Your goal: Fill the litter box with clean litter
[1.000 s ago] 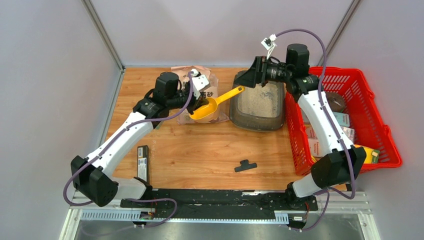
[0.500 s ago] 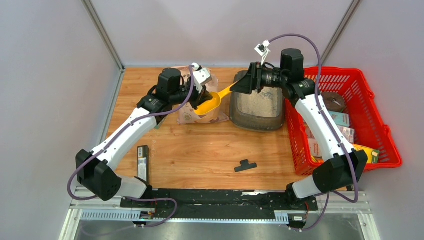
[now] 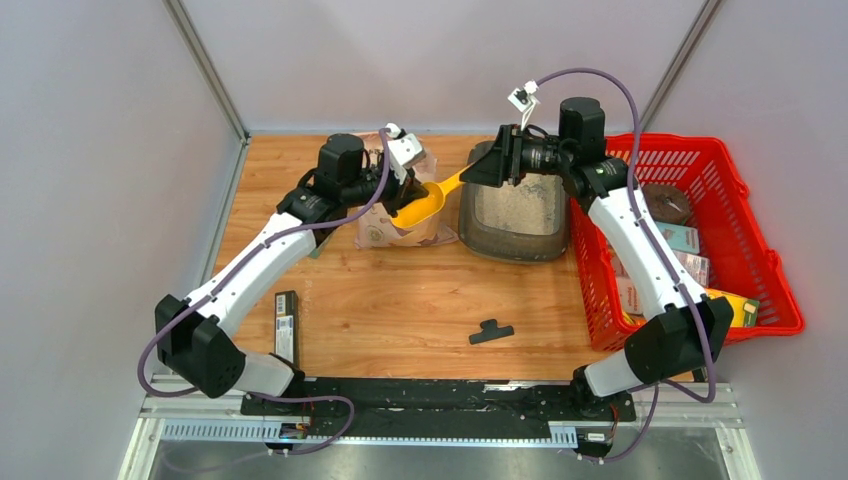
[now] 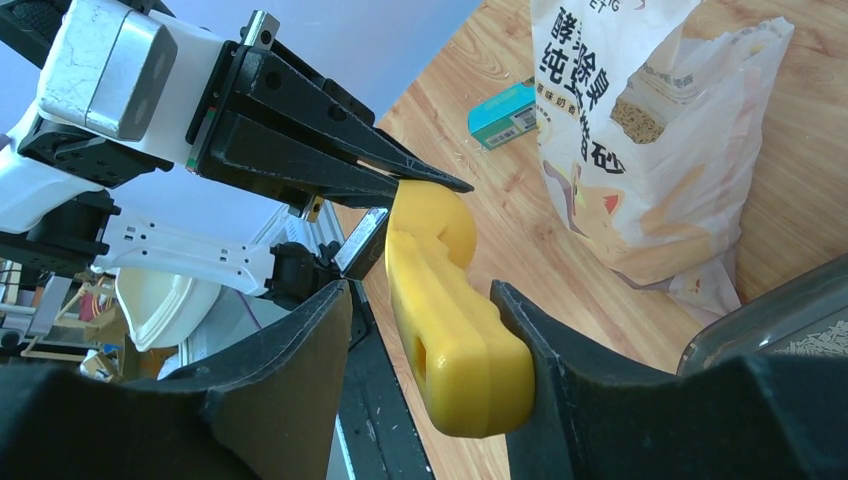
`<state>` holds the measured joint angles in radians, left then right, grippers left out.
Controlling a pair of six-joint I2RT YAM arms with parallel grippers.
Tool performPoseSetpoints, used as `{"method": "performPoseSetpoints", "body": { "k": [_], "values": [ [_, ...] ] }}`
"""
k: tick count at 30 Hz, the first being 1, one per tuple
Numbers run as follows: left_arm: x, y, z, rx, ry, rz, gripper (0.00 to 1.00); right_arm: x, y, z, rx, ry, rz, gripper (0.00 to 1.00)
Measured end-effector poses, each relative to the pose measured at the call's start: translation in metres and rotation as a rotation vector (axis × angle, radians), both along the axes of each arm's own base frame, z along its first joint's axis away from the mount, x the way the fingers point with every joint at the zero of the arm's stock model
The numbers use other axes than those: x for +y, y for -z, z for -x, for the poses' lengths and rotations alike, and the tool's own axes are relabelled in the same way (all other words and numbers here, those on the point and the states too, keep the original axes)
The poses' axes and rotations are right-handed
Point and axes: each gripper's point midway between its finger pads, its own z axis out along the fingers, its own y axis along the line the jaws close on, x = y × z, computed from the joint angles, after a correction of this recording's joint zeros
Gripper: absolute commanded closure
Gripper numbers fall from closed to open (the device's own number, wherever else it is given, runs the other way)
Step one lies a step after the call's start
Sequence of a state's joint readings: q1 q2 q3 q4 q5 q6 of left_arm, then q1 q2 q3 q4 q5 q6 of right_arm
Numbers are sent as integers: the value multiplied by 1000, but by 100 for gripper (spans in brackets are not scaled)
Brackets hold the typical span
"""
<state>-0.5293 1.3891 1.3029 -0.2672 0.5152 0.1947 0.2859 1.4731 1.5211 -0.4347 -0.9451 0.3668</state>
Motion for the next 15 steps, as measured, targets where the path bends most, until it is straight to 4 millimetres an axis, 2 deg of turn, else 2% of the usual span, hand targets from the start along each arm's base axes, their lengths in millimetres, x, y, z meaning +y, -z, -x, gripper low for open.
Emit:
{"method": "performPoseSetpoints", "body": {
  "k": [15],
  "values": [
    [-12,0,-3,76,5,66,100,6,4,-12,-21,13,1,54]
  ]
}}
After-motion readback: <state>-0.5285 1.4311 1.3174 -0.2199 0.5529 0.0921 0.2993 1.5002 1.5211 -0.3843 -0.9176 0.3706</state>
